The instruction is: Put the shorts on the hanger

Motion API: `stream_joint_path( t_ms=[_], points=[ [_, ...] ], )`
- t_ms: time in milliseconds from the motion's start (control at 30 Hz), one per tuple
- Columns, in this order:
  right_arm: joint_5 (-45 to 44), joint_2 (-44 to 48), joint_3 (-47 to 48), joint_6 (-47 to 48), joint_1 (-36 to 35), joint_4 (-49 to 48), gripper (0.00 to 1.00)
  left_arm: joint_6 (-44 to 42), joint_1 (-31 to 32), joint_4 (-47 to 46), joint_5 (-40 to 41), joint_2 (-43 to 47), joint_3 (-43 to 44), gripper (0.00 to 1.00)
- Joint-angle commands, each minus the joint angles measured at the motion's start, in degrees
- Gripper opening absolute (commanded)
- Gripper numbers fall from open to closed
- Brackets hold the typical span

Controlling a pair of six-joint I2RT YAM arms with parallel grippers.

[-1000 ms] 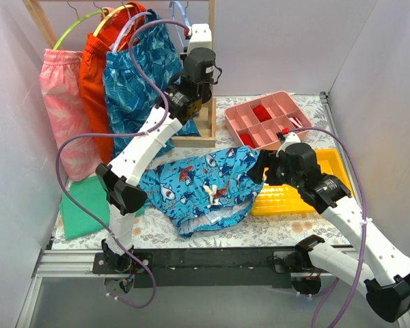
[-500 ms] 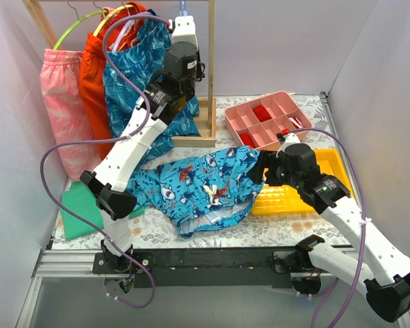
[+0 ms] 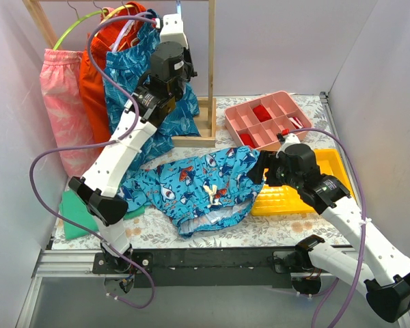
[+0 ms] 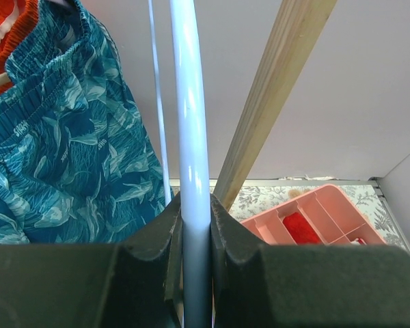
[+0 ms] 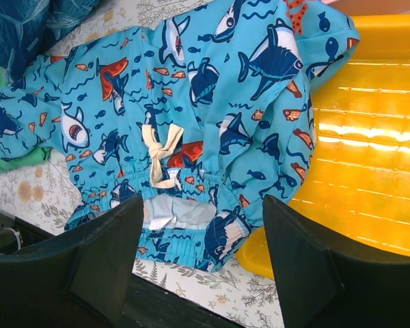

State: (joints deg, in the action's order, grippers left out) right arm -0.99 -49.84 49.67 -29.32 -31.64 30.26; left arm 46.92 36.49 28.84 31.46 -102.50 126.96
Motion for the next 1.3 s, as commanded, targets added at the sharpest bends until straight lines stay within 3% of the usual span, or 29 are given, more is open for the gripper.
stream_joint_path(
  t_ms=[0,533,800,1033,1267],
  points=[
    [-0.59,0.89,-0.98,0.84,-0.27,-1.87,0.77,-0.6,-0.1,-4.49,-1.31,5.72,-1.27,0.0],
    [-1.64,0.36,-2.03,1.55,-0.35,-2.49,0.78,-2.8,-0.1,-9.59,-2.9,11.97,-10.32,0.0],
    [-2.52,-0.16,-0.89,3.13,-0.27,-1.52,0.78,-0.6,-0.1,-12.5,-6.24,21.63,-22.71,0.0],
    [-3.22,-0.51,0.51,6.12,-1.49,0.32,0.78,4.58,-0.1,-7.05,-11.68,29.7,-32.88,0.0],
    [-11.47,-1.74,0.87,6.74,-10.7,3.57,0.77,9.24,-0.1,-0.11,-26.52,44.28,-49.84,0.0]
  ],
)
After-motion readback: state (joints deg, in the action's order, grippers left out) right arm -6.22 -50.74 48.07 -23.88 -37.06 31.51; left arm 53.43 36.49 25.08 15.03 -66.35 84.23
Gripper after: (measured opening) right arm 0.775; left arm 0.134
